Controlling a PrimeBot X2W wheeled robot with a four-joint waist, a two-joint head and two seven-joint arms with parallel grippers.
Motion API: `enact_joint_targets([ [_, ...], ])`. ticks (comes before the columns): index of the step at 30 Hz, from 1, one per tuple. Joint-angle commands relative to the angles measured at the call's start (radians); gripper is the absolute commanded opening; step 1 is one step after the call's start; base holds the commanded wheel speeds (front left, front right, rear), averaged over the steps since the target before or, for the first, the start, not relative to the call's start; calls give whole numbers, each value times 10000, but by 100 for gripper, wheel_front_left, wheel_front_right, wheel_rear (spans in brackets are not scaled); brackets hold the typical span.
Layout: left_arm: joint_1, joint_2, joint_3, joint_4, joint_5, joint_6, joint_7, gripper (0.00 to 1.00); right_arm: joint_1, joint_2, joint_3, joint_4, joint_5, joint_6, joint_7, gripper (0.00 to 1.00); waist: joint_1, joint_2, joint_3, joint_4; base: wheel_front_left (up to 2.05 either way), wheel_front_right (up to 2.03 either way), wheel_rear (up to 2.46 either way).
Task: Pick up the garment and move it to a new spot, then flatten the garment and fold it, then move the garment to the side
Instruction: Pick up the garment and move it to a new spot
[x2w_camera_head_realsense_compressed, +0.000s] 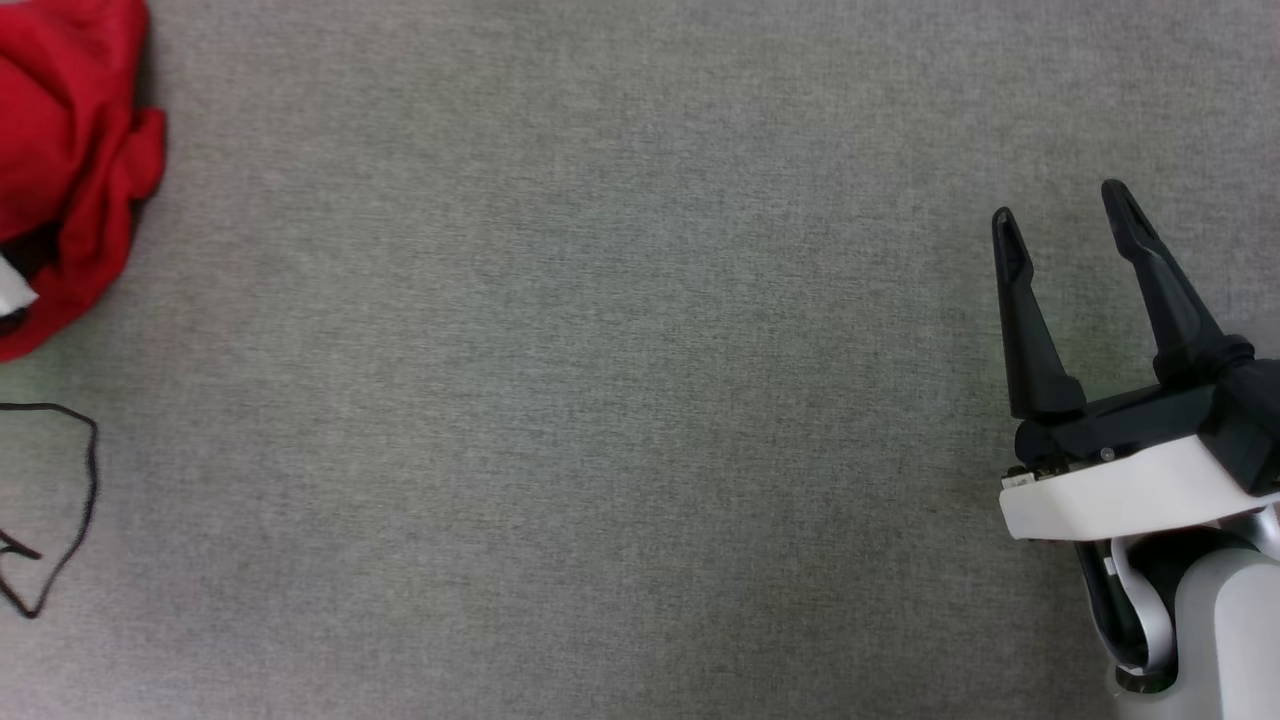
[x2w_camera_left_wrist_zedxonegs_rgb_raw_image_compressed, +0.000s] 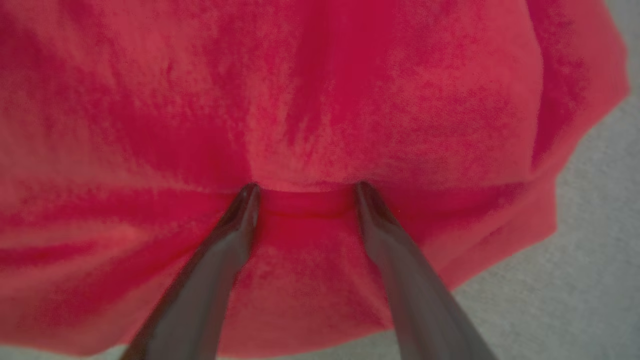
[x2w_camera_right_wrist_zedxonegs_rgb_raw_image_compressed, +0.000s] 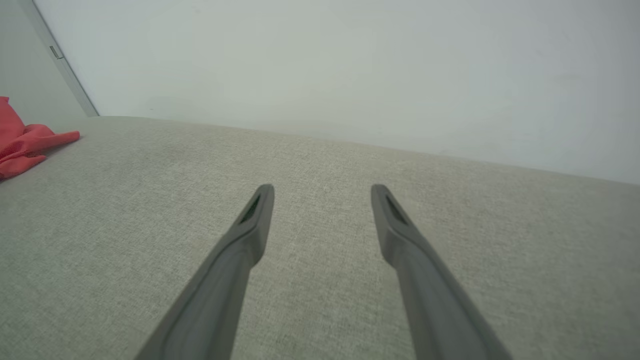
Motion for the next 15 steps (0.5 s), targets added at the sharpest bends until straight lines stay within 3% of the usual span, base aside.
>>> enact_joint_targets([
  [1,244,-113,-61,398,-41,154,378,100,-153,23,-18,-91,28,-3,17,100,-2,0,321,-264,0,0,0],
  [5,598,-224,-141,864,-46,457,945,100,-146,35,-55,-147,28,-3,54,100,-2,0,385,-287,0,0,0],
  [6,653,-209,-193,887,7,522,999,65,-158,38,-67,-161,26,-3,58,100,-2,0,392,-284,0,0,0],
  [7,687,-174,-208,845,62,586,923,23,-176,42,-71,-183,29,-3,72,100,-2,0,397,-281,0,0,0],
  [8,716,-161,-225,809,105,611,849,0,-192,44,-78,-209,18,-3,74,100,-2,0,393,-276,0,0,0],
  [15,366,144,-385,10,601,734,-970,0,-22,54,-174,-120,33,-3,86,100,-2,0,-97,-82,0,0,0],
])
